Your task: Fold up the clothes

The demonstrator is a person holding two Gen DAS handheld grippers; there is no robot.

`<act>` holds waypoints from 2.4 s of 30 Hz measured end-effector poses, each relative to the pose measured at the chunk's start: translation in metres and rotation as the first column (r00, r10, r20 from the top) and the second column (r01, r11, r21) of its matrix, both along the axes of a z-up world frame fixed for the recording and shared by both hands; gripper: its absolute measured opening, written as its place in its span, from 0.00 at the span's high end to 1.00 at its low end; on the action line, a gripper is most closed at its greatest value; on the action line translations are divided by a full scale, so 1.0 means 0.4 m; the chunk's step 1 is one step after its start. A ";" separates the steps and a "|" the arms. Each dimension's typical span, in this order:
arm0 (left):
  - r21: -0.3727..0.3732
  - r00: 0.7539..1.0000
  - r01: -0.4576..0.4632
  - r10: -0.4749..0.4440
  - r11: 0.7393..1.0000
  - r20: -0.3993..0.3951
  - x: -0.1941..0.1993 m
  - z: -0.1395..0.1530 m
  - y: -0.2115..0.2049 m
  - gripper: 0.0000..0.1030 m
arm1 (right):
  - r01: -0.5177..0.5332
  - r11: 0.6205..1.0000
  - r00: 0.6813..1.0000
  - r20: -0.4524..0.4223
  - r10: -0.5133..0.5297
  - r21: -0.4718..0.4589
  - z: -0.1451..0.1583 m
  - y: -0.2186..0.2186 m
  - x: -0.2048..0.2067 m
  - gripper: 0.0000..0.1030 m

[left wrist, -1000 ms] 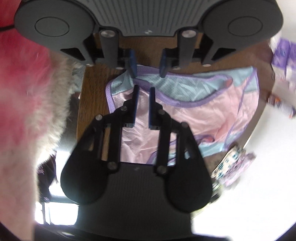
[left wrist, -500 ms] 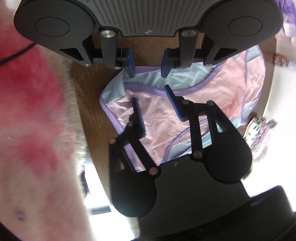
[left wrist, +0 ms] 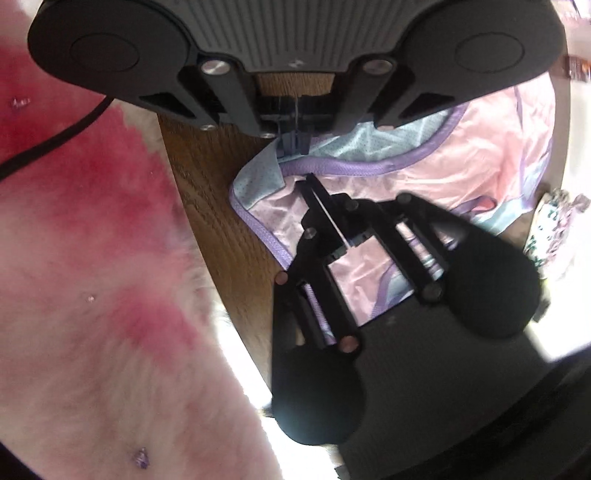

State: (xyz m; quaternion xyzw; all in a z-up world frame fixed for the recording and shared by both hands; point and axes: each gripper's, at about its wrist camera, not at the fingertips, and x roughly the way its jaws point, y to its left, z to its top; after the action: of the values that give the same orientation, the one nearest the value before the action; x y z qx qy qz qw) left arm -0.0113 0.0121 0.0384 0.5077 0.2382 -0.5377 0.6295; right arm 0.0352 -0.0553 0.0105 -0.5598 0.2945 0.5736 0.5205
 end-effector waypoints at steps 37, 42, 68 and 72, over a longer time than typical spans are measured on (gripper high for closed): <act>-0.108 0.916 -0.393 0.399 0.913 0.036 -0.066 -0.006 0.014 1.00 | 0.230 0.947 0.893 0.338 -0.297 0.224 -0.106 -0.075 -0.101 1.00; -0.163 0.888 -0.450 0.460 0.878 0.030 -0.044 0.003 0.014 0.95 | 0.311 0.892 0.892 0.222 -0.394 0.329 -0.051 -0.079 -0.058 0.95; -0.142 0.898 -0.375 0.397 0.916 0.190 -0.067 -0.043 -0.069 1.00 | 0.138 0.938 0.872 0.411 -0.267 0.318 -0.122 -0.043 -0.180 0.95; -0.112 0.868 -0.321 0.339 0.940 0.361 -0.109 -0.073 -0.088 1.00 | 0.309 0.871 0.887 0.216 -0.409 0.383 -0.061 -0.066 -0.116 0.94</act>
State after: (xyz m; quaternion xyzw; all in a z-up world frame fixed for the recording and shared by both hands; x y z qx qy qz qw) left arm -0.0548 -0.0229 0.0091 0.5375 0.1833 -0.3207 0.7581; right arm -0.0113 -0.0816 -0.0137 -0.4746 0.2118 0.4191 0.7445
